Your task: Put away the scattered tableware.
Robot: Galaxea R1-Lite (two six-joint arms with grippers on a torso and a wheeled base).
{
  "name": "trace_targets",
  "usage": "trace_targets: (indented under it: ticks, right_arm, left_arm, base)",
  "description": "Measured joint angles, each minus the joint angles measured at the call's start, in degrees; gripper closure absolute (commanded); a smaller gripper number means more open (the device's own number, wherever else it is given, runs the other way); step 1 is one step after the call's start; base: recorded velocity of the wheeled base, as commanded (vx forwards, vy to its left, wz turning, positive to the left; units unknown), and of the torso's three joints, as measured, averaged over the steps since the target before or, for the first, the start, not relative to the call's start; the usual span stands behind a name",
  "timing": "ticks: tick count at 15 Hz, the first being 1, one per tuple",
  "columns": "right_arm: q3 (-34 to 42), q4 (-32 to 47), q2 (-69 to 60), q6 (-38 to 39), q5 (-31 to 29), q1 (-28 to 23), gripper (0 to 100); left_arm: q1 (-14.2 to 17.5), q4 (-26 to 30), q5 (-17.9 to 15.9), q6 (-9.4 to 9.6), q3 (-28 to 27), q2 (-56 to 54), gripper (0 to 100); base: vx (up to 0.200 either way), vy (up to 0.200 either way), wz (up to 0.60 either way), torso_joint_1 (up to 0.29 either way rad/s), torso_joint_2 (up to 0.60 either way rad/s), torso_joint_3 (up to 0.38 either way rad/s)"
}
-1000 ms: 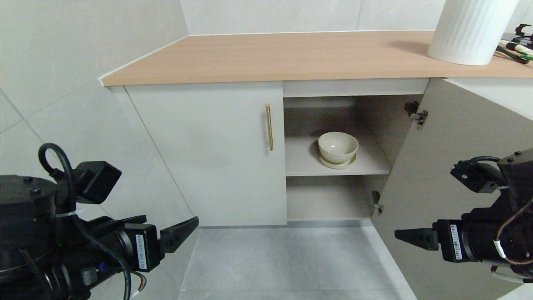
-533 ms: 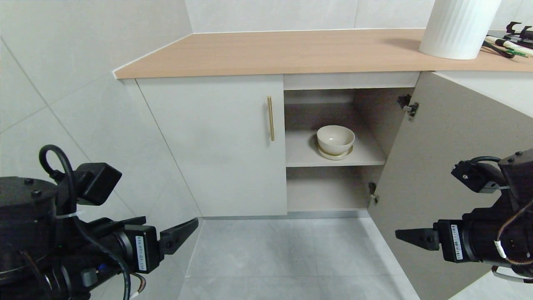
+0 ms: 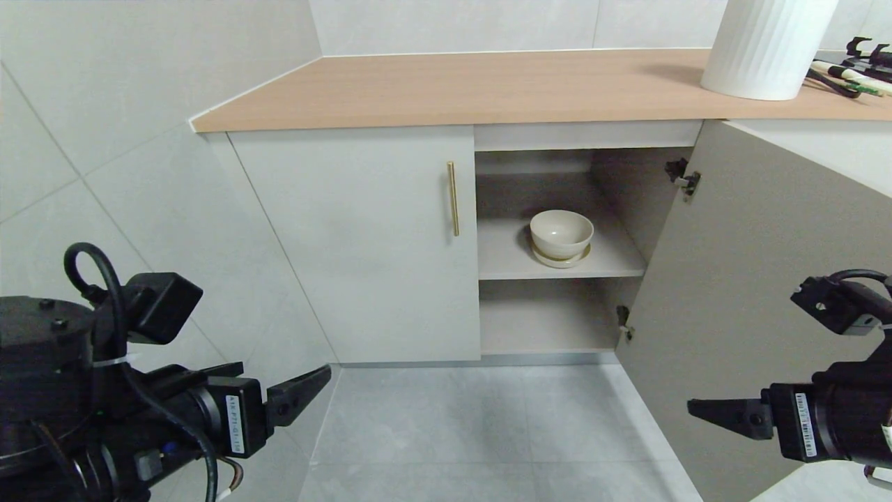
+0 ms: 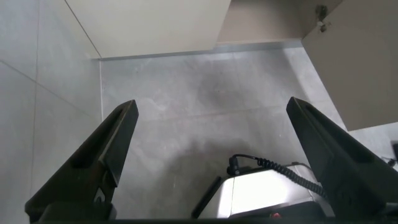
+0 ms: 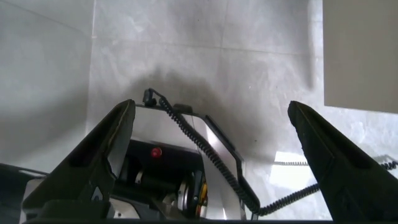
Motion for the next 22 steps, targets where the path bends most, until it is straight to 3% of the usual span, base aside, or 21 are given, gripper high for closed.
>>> trace_targets:
  ticks: [2,9,15,17,22]
  right_arm:
    - [0.68,0.12,-1.35,-0.02,0.00,0.00,0]
    - [1.37,3.16,-3.91,-0.06,-1.78,-0.44,0]
    - [-6.03,25.25,-7.41,-0.04,-0.82,-0.69,0]
    - [-8.13,27.19,-9.23,-0.04,-2.73,-1.01,0]
    - [-10.42,27.71,-10.50,-3.15,-8.30,-9.46,0]
  left_arm:
    - [0.00,0.05,0.10,0.00,0.06,0.00,0]
    - [-0.10,0.02,0.05,0.07,0.06,0.16,0]
    - [-0.02,0.05,0.07,0.09,0.27,0.22,0]
    - [-0.05,0.06,0.05,0.11,0.27,0.22,0]
    - [0.00,0.05,0.02,0.11,0.27,0.02,0]
  base:
    - [0.000,0.000,0.00,0.000,0.00,0.000]
    - [0.000,-0.200,0.00,0.002,0.00,0.002]
    - [0.000,-0.167,0.00,0.001,0.00,0.004]
    - [0.000,0.000,0.00,0.000,0.00,0.000]
    - [0.000,0.000,0.00,0.000,0.00,0.000]
